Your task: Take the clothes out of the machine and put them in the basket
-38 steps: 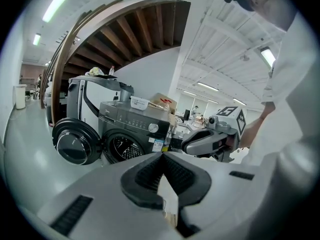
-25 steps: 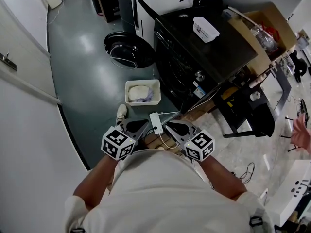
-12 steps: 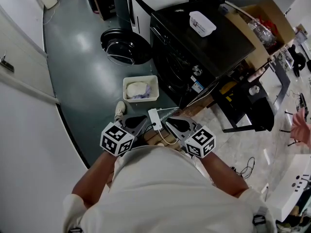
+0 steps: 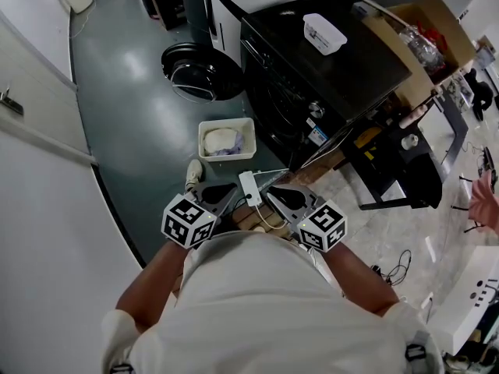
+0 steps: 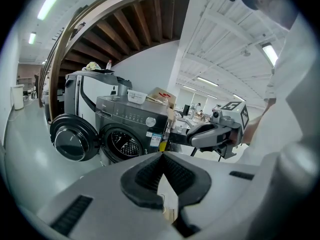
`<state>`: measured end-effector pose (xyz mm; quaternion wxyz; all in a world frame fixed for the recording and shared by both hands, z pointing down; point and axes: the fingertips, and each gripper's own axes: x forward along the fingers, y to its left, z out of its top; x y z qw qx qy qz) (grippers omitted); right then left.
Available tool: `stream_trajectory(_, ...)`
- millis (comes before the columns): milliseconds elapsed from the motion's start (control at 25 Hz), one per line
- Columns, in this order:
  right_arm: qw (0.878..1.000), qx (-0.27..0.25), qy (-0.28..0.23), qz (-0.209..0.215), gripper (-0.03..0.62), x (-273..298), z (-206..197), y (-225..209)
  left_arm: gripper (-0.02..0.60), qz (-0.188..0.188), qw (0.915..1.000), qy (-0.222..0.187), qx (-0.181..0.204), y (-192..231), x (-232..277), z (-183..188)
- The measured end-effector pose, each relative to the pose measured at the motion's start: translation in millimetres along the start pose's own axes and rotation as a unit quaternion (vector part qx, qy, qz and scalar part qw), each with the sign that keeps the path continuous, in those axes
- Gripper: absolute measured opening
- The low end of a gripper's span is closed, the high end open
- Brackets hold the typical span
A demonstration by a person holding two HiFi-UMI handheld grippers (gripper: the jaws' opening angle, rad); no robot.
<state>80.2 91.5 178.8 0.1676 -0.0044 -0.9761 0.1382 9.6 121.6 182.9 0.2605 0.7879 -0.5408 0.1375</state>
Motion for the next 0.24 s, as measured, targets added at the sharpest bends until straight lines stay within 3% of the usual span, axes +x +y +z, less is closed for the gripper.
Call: stream_trajectory(240, 1.000, 0.004, 0.000, -0.001, 0.035, -6.4, -6.5, -2.3, -0.002, -0.008, 1.0000, 0.006, -0.001, -9.8, 8.9, -2.3)
